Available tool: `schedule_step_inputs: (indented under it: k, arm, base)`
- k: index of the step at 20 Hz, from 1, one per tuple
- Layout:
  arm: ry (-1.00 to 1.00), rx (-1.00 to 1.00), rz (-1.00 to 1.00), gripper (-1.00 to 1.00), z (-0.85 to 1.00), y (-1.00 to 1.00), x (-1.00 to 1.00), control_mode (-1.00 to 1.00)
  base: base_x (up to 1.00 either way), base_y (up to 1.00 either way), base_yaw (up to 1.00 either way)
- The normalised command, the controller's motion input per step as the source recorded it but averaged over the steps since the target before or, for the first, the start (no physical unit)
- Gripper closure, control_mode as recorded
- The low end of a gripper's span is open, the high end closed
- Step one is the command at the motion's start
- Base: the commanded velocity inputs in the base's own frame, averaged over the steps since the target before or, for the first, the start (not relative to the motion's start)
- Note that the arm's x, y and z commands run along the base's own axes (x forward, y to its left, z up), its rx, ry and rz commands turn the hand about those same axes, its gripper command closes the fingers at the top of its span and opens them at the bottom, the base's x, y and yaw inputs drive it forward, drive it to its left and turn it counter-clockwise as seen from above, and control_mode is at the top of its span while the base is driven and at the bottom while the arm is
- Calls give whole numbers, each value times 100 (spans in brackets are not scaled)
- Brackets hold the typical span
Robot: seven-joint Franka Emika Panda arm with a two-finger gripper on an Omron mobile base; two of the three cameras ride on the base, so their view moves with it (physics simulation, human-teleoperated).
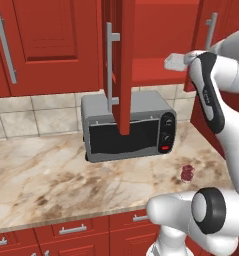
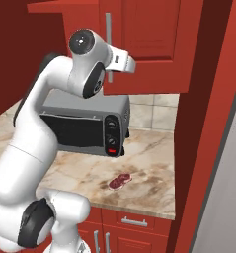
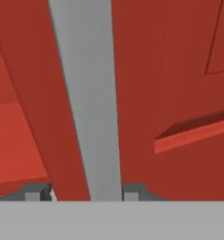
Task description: Retrieve the tupperware from the cabinet, then place the raw meat into the tupperware to avoid contamination.
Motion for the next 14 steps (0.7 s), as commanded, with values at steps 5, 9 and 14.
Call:
schedule_step_inputs:
  k: [5,9,14]
  arm:
    - [0,4,3,100,0,-60,-78,-100]
    - [0,2,2,100,0,-55,-67,-100]
    - [0,0,2,100,0,-42,-51,-100]
  base:
    - [0,0,0]
    - [0,0,0]
    - [0,0,0]
